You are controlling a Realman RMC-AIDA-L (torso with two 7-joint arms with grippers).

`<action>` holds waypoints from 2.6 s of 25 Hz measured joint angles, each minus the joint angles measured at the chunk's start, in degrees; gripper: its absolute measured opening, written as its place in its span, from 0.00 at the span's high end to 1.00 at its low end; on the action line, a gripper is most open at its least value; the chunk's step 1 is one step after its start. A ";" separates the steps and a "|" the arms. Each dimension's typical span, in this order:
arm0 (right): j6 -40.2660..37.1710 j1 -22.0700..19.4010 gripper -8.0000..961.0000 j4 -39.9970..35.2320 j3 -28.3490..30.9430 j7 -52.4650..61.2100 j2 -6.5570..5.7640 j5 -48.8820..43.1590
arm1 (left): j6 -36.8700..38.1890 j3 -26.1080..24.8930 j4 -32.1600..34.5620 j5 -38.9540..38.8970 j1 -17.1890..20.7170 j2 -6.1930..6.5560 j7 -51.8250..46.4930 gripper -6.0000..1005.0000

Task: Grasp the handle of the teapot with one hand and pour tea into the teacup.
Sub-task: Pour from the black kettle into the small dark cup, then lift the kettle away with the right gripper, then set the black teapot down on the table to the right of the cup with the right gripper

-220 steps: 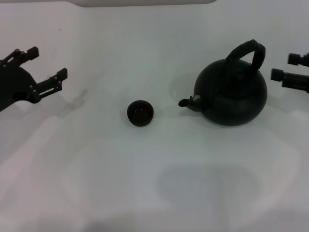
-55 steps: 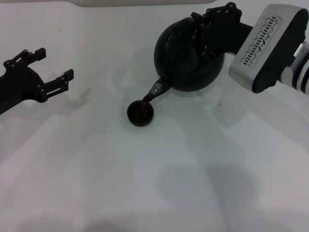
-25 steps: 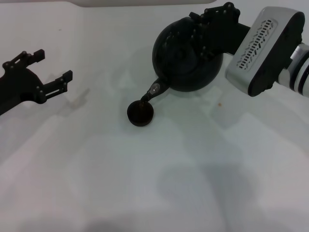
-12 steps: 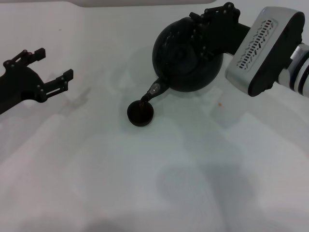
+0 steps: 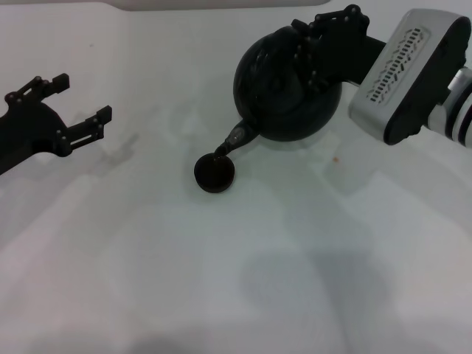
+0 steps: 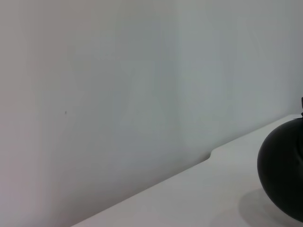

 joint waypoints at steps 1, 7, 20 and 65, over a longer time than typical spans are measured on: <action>-0.06 -0.04 0.86 -0.04 0.03 0.02 -0.04 0.70 | 0.00 0.00 0.00 0.00 0.01 0.00 0.00 0.13; -0.73 -0.46 0.86 -0.52 0.37 0.19 -0.31 4.06 | 0.00 0.00 0.07 0.34 -0.03 0.00 0.00 0.13; -15.58 -0.60 0.86 2.63 8.27 9.90 -1.12 4.59 | 0.15 0.00 0.28 0.92 -0.04 0.00 0.00 0.13; -27.40 6.98 0.86 23.97 27.25 21.21 -2.35 -0.22 | 0.60 0.70 -0.64 1.40 -2.38 -0.11 0.53 0.13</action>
